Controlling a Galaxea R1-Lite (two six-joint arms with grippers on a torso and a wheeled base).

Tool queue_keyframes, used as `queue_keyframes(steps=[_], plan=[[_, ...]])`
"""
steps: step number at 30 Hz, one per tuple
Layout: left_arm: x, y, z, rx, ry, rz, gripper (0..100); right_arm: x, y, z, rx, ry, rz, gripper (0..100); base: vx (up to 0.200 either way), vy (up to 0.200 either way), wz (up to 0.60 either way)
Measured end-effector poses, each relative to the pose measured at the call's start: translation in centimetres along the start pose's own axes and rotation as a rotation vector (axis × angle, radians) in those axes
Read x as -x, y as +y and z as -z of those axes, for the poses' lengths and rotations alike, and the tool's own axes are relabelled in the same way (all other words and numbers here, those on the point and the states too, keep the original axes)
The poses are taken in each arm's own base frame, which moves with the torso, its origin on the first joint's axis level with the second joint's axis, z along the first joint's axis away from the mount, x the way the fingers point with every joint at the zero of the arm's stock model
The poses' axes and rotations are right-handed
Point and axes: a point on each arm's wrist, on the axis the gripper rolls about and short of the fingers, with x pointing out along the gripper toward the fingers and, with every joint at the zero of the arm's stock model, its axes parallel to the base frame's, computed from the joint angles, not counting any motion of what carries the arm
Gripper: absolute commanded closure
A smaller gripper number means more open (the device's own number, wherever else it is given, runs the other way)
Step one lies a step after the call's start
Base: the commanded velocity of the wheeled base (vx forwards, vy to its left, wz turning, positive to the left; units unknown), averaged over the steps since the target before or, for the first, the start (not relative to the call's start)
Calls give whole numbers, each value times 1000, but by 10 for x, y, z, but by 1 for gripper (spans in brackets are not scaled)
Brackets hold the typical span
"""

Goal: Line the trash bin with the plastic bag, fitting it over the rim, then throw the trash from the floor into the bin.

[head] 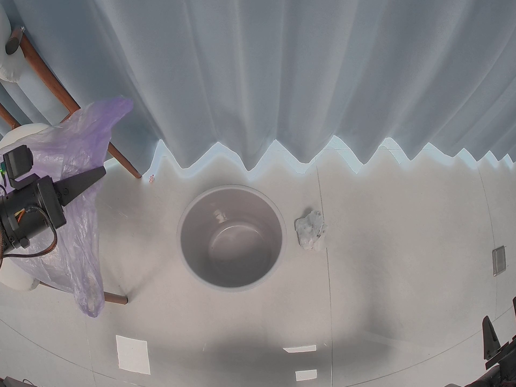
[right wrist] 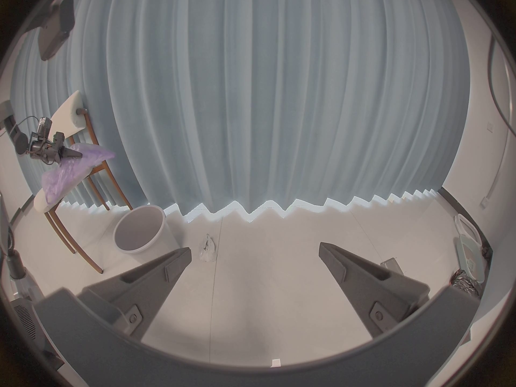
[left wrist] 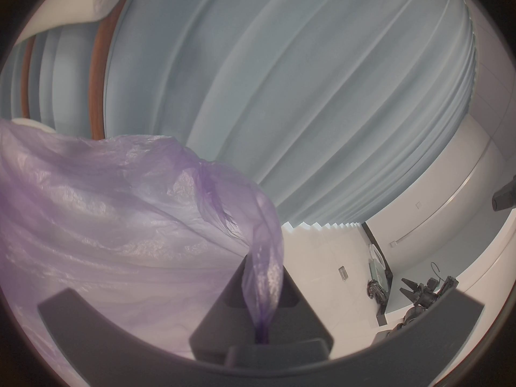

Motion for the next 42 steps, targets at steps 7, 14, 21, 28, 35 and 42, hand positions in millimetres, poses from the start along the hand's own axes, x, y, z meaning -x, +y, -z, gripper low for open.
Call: queue_keyframes(steps=[7, 14, 21, 28, 35, 42], plan=[[-8, 4, 8, 60, 39, 10, 100, 0, 0, 0, 0, 0, 0, 0, 0, 0, 0], [-16, 3, 10, 54, 43, 40, 100, 0, 0, 0, 0, 0, 0, 0, 0, 0, 0], [-24, -1, 16, 55, 66, 78, 100, 0, 0, 0, 0, 0, 1, 0, 0, 0, 0], [-30, -14, 20, 44, 73, 149, 100, 0, 0, 0, 0, 0, 1, 0, 0, 0, 0], [-35, -17, 21, 31, 48, 185, 100, 0, 0, 0, 0, 0, 1, 0, 0, 0, 0], [-41, -17, 20, 13, -2, 209, 100, 0, 0, 0, 0, 0, 1, 0, 0, 0, 0]])
